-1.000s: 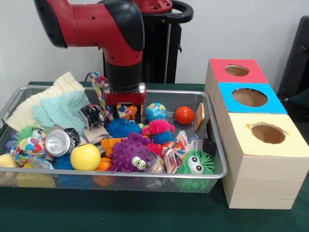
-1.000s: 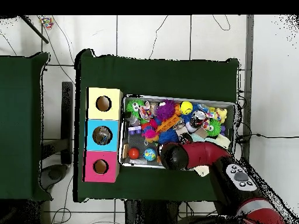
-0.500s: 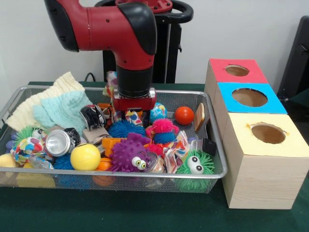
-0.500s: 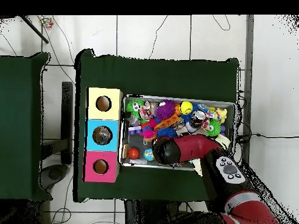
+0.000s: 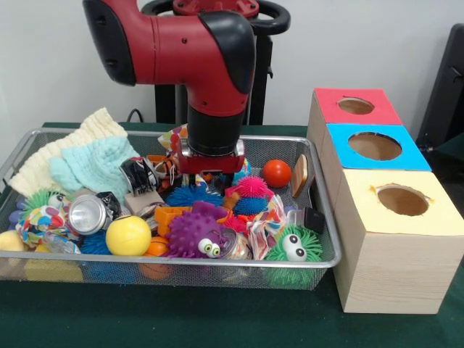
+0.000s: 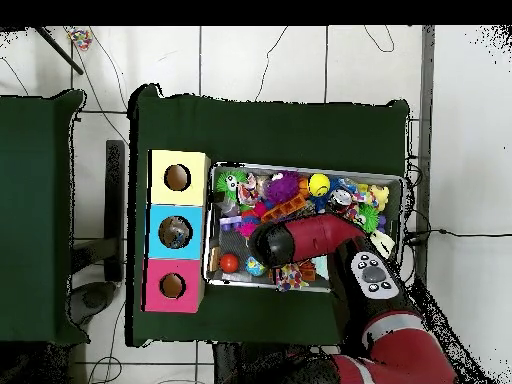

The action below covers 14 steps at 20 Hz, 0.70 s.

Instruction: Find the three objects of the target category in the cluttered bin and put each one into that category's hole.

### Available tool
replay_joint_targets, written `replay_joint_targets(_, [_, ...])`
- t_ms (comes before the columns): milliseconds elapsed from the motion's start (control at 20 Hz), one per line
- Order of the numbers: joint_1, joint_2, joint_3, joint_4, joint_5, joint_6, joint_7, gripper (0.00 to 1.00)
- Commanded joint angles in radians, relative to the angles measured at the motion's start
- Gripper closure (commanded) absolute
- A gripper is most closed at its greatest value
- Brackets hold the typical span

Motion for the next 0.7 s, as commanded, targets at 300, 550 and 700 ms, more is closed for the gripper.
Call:
replay_joint_targets(300, [0.102, 0.153, 0.060, -0.199, 0.033, -0.029, 0.102, 0.00])
replay_joint_targets(550, [0.123, 0.140, 0.044, -0.185, 0.038, -0.032, 0.125, 0.00])
replay_joint_targets(700, [0.136, 0.140, 0.037, -0.189, 0.047, -0.031, 0.134, 0.00])
